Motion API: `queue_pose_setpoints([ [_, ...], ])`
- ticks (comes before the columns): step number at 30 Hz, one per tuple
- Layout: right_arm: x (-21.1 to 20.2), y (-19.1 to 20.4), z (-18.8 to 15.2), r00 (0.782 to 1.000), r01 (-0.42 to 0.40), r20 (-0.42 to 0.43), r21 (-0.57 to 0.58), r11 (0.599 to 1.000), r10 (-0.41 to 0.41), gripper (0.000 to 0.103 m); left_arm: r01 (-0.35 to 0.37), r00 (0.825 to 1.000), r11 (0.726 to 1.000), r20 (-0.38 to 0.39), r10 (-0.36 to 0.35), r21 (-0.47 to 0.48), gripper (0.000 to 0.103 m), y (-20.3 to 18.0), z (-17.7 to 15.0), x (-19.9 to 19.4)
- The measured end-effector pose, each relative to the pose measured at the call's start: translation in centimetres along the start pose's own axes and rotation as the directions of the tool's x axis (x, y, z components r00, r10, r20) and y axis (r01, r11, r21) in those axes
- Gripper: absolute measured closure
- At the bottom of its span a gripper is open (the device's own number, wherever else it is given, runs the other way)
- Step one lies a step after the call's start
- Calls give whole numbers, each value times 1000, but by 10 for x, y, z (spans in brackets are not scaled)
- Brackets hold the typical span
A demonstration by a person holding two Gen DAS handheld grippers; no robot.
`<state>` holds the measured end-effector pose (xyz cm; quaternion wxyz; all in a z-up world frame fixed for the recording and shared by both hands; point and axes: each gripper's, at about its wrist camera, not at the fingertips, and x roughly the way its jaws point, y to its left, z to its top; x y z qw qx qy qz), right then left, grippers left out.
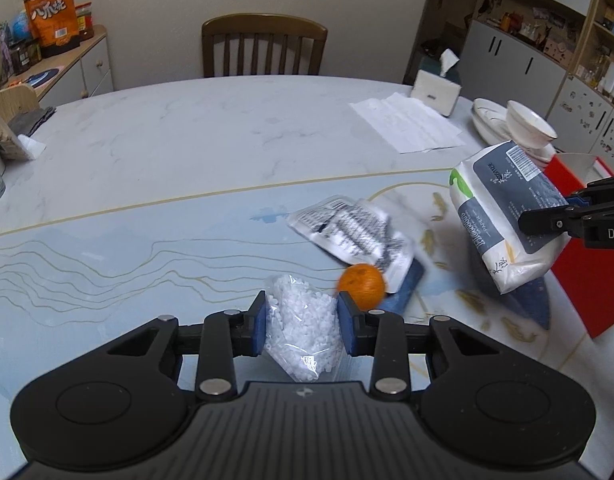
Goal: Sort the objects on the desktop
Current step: 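Grasp the bag of white beads with the left tool while the right tool grasps the white wipes pack, then carry the bead bag and wipes pack with both tools over the box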
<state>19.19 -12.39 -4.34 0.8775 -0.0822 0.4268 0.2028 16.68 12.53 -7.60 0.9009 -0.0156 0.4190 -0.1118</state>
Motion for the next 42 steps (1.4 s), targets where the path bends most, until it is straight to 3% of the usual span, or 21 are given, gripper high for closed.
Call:
queue_pose_setpoints([
  [7, -29, -7, -10, 1000, 1, 28, 39, 999, -2, 88, 41, 999, 999, 18, -41, 6, 69, -21, 5, -15],
  [23, -98, -35, -39, 995, 16, 95, 90, 996, -25, 88, 155, 983, 981, 79, -165, 116, 69, -107, 23, -43],
  [42, -145, -113, -73, 987, 65, 136, 154, 986, -87, 88, 229, 964, 949, 86, -252, 217, 69, -218, 44, -36],
])
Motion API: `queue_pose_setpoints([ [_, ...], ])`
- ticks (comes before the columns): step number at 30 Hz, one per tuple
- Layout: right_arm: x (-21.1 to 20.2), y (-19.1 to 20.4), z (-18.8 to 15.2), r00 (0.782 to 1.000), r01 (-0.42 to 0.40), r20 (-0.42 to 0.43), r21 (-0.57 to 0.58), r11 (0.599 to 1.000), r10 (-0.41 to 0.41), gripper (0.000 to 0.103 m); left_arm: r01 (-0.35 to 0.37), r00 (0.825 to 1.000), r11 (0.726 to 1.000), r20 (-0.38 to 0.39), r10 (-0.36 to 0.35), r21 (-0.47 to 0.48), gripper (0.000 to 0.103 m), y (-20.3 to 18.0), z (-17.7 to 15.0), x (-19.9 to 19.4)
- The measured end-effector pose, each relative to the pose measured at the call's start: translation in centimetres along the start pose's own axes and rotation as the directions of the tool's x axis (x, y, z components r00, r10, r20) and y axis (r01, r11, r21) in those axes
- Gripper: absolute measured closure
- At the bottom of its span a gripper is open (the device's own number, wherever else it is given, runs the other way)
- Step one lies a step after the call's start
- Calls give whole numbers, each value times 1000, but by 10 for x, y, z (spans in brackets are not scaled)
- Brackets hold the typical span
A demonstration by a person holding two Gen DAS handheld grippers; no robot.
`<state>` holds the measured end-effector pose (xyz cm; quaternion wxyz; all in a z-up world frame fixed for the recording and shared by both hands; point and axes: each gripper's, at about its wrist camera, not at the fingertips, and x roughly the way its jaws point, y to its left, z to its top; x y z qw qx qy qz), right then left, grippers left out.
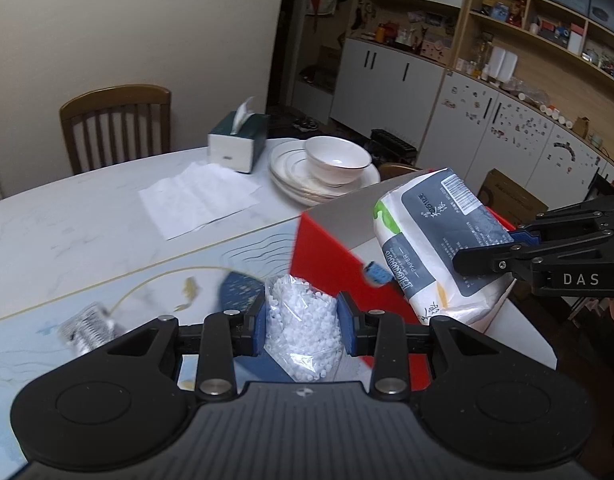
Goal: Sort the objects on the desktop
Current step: 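Carry the bead bag and wipes pack with both tools over the box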
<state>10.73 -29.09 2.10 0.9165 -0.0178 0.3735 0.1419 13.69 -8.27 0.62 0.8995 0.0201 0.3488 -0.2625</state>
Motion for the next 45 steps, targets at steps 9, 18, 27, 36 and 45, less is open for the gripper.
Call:
queue_pose_setpoints([
  [9, -9, -47, -9, 999, 46, 4, 23, 999, -46, 88, 21, 1000, 999, -3, -21, 37, 69, -40, 16, 28],
  [18, -15, -91, -17, 997, 75, 4, 39, 996, -75, 87, 40, 999, 996, -18, -39, 81, 69, -77, 29, 57],
  [27, -10, -130, -25, 993, 119, -28, 51, 992, -117, 87, 60, 997, 988, -59, -52, 144, 69, -107, 38, 97],
  [36, 7, -152, -30, 987, 152, -62, 9, 988, -151, 87, 47, 993, 980, -118, -24, 195, 69, -121, 40, 137],
  [45, 27, -156, -28, 987, 132, -91, -39, 990, -135, 87, 29, 982, 967, -187, 19, 252, 69, -128, 43, 176],
])
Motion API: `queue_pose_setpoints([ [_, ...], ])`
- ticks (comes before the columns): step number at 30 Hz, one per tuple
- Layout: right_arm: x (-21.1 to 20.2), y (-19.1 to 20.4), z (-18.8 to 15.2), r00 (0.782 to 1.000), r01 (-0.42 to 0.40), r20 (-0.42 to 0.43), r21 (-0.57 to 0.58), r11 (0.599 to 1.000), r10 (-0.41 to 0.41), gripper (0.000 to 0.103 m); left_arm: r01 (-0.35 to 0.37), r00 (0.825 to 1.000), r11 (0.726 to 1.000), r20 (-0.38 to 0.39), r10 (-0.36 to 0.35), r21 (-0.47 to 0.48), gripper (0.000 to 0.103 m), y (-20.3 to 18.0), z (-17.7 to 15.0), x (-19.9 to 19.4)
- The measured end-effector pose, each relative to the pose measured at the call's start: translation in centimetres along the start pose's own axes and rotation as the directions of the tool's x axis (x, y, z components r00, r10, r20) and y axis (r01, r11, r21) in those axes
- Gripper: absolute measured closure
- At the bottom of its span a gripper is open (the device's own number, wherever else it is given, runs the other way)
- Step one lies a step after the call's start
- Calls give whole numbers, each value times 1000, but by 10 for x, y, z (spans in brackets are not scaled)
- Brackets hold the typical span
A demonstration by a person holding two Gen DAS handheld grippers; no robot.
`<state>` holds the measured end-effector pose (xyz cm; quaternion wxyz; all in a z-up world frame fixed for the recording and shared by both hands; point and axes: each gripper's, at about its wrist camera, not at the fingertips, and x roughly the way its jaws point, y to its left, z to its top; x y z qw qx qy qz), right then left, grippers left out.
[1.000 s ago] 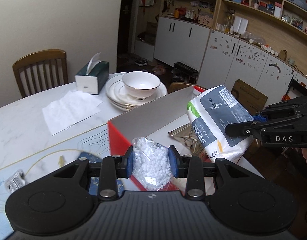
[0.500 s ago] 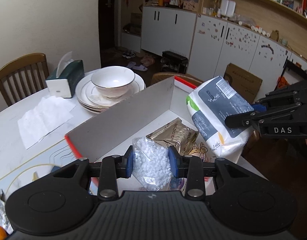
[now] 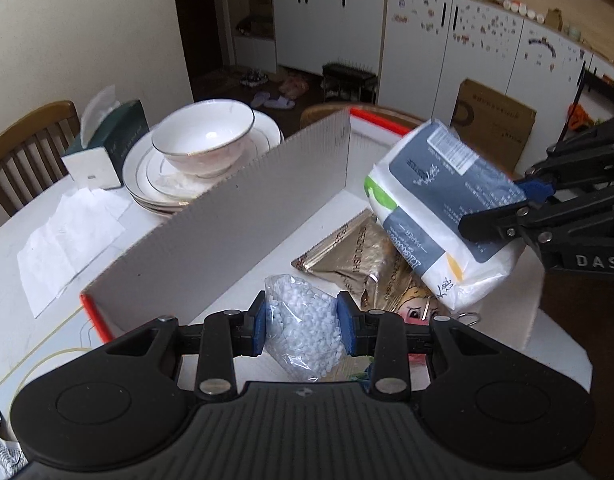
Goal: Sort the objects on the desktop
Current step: 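Carry the bead bag and wipes pack with both tools over the box, then open both tools to drop the bead bag and wipes pack into the box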
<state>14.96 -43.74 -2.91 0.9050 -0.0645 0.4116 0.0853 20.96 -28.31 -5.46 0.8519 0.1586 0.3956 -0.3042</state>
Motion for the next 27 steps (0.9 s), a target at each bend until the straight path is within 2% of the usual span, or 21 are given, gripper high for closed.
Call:
queue_pose_setpoints([
  [7, 19, 7, 3, 1000, 10, -24, -66, 998, -12, 87, -10, 997, 1000, -71, 12, 28, 69, 2, 5, 25],
  [18, 35, 8, 0, 998, -2, -59, -89, 996, -3, 87, 11, 988, 1000, -154, -6, 28, 69, 2, 5, 42],
  [27, 37, 10, 1, 998, -2, -66, -87, 996, -4, 79, 11, 984, 1000, -175, -8, 15, 68, 4, 4, 43],
])
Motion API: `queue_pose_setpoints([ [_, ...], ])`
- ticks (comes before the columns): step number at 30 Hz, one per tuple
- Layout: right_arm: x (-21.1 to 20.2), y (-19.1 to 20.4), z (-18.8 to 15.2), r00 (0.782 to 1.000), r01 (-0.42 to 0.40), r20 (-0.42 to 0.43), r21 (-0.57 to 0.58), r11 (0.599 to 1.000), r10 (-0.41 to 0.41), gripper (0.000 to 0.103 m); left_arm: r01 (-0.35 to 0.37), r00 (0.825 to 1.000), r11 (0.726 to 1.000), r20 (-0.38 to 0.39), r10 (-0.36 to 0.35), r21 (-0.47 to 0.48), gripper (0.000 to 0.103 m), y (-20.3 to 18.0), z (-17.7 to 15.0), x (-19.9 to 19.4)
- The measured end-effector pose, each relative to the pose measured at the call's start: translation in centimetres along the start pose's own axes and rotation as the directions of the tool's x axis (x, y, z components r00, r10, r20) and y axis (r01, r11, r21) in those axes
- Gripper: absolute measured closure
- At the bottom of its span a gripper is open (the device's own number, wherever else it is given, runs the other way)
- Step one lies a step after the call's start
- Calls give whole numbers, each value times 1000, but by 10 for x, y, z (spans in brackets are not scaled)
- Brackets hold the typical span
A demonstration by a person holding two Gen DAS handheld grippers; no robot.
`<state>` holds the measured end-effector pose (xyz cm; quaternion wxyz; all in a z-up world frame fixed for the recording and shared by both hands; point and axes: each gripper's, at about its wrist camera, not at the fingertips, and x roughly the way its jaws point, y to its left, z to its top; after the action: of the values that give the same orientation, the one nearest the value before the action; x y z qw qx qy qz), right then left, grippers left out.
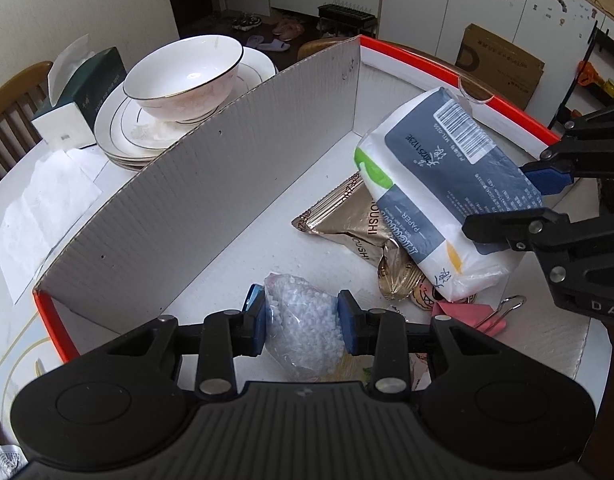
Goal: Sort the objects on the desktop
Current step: 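Open both tools to drop the bead bag and wipes pack into the box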
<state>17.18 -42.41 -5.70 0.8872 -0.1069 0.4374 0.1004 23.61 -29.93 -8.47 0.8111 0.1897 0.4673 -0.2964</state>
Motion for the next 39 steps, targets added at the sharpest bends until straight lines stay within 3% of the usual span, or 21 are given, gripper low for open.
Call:
queue_pose_setpoints([
  [5, -1, -2, -2, 1000, 0, -3, 6, 1000, 0, 75, -2, 1000, 1000, 7, 2, 0, 67, 0, -4, -5],
  [12, -10, -2, -6, 1000, -7, 6, 14, 1000, 7, 62, 3, 999, 1000, 43, -2, -10, 48, 0, -10, -17],
  [17, -17, -3, -7, 1000, -5, 20, 28, 1000, 4, 52, 19, 998, 1000, 65, -18, -13, 48, 0, -15, -28],
  [37, -61, 31, 0, 995, -14, 102, 53, 999, 8, 40, 83, 974, 995, 215, -70, -48, 47, 11, -48, -94],
  [39, -65, 37, 2, 994, -13, 109, 54, 998, 7, 40, 86, 970, 995, 232, -72, -50, 41, 15, -53, -102],
])
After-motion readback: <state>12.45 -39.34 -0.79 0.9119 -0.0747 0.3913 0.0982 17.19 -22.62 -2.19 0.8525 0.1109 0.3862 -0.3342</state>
